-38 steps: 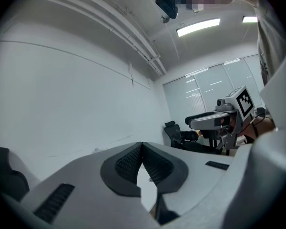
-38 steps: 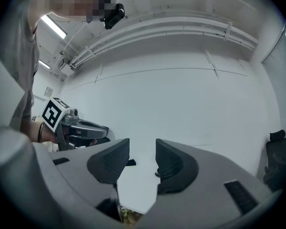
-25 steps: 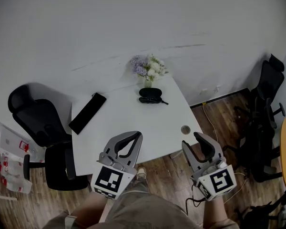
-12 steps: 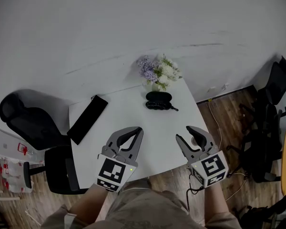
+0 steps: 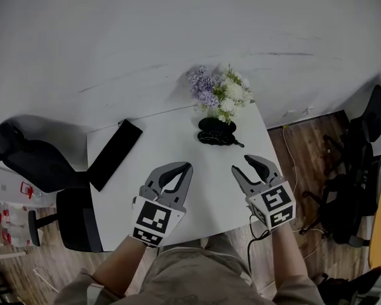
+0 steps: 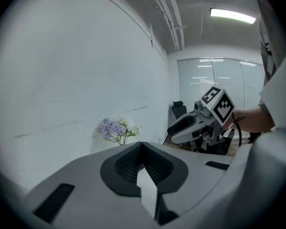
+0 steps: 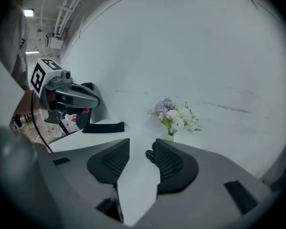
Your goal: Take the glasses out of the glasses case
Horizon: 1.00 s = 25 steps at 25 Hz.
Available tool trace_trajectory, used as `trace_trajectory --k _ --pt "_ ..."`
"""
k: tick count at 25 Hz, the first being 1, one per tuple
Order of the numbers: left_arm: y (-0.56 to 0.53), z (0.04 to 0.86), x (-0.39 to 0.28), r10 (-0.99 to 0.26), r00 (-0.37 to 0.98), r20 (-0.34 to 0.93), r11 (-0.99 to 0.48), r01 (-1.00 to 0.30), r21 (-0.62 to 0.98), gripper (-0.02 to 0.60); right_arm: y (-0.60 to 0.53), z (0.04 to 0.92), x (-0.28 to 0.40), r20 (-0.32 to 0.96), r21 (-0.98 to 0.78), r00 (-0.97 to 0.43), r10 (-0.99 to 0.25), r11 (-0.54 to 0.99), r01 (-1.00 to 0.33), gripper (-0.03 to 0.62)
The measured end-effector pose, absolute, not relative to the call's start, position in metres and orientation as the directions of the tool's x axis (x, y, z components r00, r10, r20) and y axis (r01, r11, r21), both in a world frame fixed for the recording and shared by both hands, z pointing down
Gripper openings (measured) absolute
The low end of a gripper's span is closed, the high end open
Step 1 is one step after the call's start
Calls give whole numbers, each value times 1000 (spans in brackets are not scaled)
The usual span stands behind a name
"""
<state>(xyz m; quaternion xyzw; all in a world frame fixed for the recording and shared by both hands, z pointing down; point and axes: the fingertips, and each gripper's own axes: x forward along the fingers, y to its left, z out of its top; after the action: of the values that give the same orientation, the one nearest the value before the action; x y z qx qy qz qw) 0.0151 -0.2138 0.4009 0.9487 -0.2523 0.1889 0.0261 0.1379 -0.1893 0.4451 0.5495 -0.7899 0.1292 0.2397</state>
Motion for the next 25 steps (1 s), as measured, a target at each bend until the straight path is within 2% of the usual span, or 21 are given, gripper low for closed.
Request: trace_trajectory --k 7,25 --pt "-240 436 27 -502 736 454 -835 -549 -34 15 -232 484 143 547 -23 -396 -737 460 -888 201" --pt "-289 513 41 -575 574 583 -729 -682 -48 15 -328 627 164 711 -47 -482 -512 649 -759 201"
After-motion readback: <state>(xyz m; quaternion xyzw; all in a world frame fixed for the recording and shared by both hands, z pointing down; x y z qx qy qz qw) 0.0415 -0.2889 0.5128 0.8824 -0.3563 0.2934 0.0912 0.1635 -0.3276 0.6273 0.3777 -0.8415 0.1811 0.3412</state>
